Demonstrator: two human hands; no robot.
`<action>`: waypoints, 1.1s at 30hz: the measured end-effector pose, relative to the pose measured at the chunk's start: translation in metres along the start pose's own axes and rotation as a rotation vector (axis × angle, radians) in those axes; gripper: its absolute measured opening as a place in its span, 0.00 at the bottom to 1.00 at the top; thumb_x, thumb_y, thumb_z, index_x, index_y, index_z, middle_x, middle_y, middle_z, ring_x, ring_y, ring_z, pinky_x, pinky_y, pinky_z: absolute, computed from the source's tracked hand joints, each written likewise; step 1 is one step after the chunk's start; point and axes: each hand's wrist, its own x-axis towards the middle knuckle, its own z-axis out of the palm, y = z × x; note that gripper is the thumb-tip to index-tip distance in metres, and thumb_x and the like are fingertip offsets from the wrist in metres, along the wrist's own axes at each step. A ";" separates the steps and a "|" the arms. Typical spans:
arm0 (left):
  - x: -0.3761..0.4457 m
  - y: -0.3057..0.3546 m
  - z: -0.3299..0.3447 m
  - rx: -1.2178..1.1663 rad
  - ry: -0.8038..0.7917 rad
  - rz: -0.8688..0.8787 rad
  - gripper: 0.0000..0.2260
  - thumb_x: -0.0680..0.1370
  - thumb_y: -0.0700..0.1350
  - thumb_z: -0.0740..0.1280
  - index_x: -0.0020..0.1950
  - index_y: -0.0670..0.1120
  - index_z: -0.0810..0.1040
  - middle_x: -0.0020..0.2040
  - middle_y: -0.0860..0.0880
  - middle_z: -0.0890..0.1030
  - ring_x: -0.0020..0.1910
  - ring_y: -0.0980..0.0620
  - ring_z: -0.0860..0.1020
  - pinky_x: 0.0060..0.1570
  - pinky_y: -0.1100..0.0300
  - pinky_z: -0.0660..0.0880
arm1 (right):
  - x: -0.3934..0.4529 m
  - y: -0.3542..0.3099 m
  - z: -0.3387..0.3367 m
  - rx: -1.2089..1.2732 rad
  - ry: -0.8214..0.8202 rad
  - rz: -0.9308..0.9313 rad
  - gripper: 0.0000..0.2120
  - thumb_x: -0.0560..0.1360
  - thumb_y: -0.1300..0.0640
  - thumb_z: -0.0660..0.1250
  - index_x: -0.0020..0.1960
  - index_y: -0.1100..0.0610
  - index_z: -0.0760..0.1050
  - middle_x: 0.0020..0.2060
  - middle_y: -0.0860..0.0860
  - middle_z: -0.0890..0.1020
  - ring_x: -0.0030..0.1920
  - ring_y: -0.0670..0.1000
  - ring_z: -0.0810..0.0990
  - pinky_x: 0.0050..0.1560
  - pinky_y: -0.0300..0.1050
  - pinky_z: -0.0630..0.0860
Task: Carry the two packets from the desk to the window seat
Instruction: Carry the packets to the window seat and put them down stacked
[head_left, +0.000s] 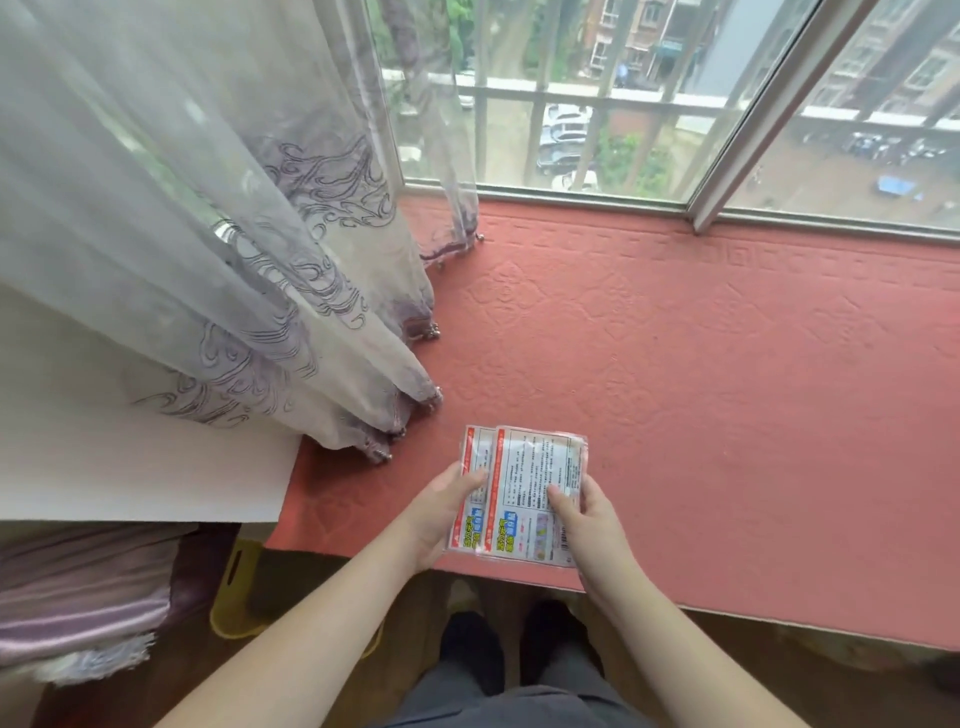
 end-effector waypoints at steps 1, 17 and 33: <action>0.003 -0.002 0.000 0.017 -0.030 0.010 0.17 0.81 0.51 0.66 0.68 0.46 0.74 0.60 0.40 0.85 0.59 0.40 0.83 0.57 0.43 0.81 | 0.003 0.004 0.003 0.007 -0.002 0.008 0.08 0.82 0.59 0.64 0.59 0.50 0.78 0.52 0.50 0.89 0.50 0.50 0.89 0.47 0.51 0.86; 0.070 -0.060 -0.028 0.039 0.149 -0.140 0.12 0.82 0.41 0.64 0.64 0.52 0.75 0.56 0.45 0.87 0.53 0.45 0.86 0.49 0.46 0.84 | 0.069 0.065 0.032 -0.140 0.126 0.161 0.13 0.83 0.59 0.62 0.67 0.57 0.74 0.54 0.51 0.85 0.50 0.50 0.87 0.51 0.55 0.86; 0.125 -0.090 -0.048 0.776 0.599 0.004 0.10 0.80 0.39 0.62 0.59 0.48 0.77 0.48 0.53 0.80 0.44 0.56 0.80 0.36 0.65 0.75 | 0.127 0.099 0.053 -0.291 0.312 0.214 0.14 0.81 0.60 0.62 0.66 0.56 0.76 0.53 0.49 0.83 0.53 0.51 0.84 0.56 0.55 0.83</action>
